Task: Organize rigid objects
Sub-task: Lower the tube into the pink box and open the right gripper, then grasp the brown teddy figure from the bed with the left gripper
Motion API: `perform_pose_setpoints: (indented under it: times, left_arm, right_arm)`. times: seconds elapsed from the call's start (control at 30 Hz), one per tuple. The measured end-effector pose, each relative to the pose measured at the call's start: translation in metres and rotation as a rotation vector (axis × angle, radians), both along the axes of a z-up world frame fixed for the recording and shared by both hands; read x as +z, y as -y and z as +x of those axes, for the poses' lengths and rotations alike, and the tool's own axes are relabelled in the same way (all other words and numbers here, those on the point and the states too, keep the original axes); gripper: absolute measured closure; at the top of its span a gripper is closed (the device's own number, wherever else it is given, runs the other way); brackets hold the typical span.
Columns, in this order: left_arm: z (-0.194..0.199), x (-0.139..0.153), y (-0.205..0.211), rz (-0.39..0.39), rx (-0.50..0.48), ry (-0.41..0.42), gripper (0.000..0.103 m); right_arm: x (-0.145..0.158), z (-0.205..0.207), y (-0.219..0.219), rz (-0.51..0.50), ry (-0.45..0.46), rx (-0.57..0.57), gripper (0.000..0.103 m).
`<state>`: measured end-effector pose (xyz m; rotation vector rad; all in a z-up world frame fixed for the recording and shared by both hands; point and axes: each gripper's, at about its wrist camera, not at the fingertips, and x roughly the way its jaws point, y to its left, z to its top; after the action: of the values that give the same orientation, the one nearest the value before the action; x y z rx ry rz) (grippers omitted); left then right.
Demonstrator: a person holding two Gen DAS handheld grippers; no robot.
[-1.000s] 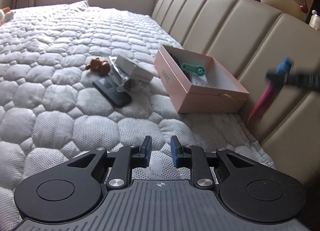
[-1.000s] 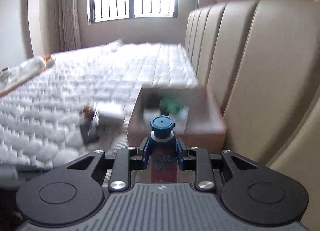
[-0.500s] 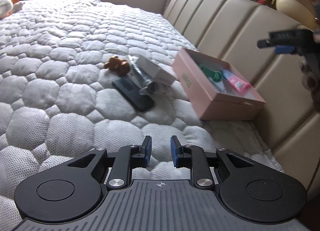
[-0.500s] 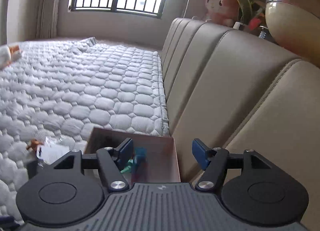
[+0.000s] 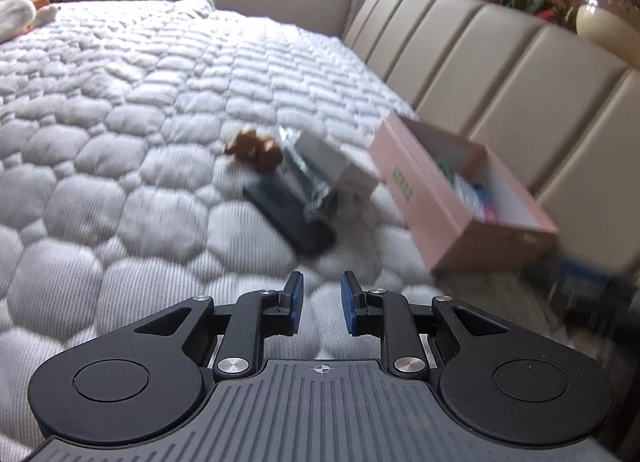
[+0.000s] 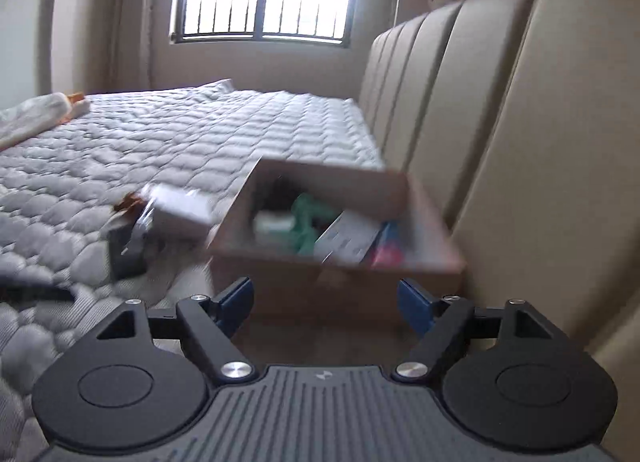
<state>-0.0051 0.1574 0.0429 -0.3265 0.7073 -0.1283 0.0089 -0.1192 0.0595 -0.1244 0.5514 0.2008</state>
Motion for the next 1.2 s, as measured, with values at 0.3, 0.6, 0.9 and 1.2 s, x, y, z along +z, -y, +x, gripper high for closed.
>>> perform_pose_setpoints:
  times: [0.3,0.6,0.9,1.2]
  left_arm:
    - [0.059,0.013,-0.021,-0.059,0.065,0.011,0.081]
    - [0.15,-0.001,-0.054,-0.141,0.294,-0.135,0.08]
    - [0.186,-0.012,-0.034,-0.003,0.291,-0.148,0.065]
    - [0.192,-0.02,-0.03,0.091,0.28,-0.18,0.059]
  right_arm:
    - [-0.048,-0.01,0.004,0.103,0.004,0.015,0.023]
    - [-0.051,-0.009,0.012,0.185,-0.001,0.048,0.017]
    - [-0.055,-0.002,0.018,0.232,-0.053,0.039,0.017]
    - [-0.057,0.0,0.019,0.238,-0.066,0.031,0.017]
